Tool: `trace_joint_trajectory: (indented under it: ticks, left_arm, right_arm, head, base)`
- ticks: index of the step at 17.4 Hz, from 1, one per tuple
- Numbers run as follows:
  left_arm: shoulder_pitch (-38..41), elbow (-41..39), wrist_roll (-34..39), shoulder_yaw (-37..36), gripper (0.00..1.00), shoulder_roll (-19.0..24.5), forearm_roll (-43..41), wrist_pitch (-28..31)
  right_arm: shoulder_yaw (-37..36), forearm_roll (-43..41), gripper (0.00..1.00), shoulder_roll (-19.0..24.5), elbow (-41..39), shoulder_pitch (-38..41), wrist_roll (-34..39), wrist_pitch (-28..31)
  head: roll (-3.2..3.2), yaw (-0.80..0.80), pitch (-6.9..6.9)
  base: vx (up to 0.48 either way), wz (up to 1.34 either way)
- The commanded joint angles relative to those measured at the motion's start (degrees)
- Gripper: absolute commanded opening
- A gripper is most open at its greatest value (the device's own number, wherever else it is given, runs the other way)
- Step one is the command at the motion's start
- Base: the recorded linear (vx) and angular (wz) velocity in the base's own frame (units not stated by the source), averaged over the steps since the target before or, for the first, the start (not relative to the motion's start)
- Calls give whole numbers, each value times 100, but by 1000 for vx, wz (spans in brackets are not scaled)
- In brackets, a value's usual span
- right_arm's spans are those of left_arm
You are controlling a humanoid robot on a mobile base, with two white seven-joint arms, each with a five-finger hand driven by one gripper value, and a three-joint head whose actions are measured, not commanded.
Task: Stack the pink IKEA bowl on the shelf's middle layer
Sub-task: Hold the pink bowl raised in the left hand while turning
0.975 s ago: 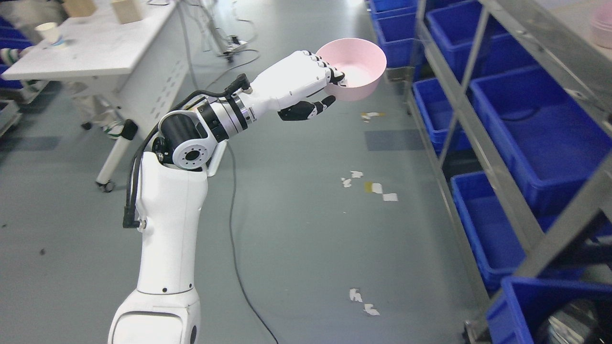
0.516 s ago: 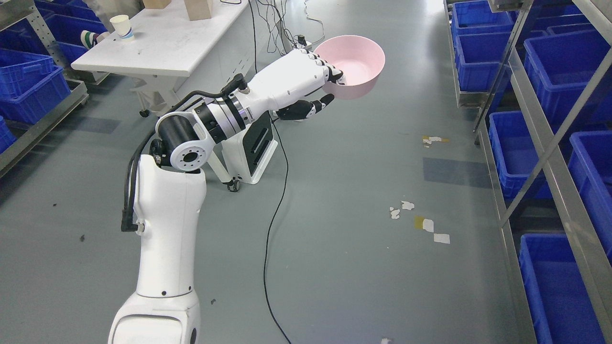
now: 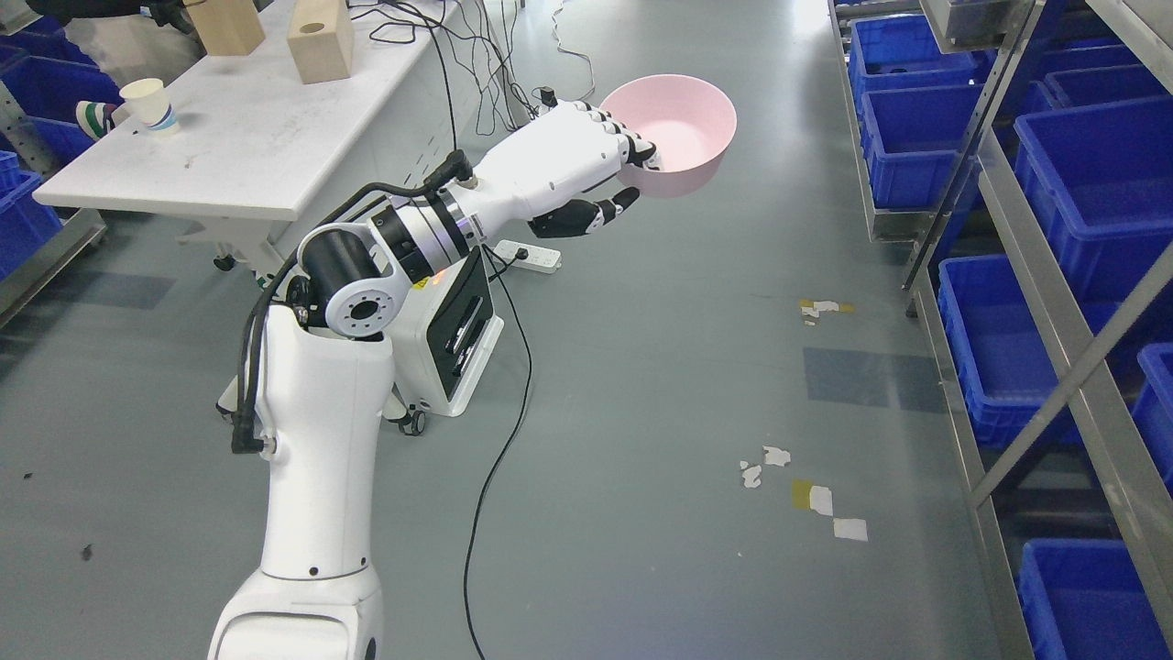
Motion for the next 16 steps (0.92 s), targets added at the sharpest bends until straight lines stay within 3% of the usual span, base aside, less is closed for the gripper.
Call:
trace_joint_trajectory:
  ticks: [1,16]
  left_arm:
    - [18,-49,0,7,2,100,2,-2]
    - [-35,-58,150,-116,2,100,274,-38]
  right_arm:
    - [0,0,100,-100,-100,132,2,3]
    - [0,0,100,-100,-100,132,2,3]
  head:
    - [0,0,0]
    - [0,0,0]
  base:
    - [375,-17]
    - [386,47]
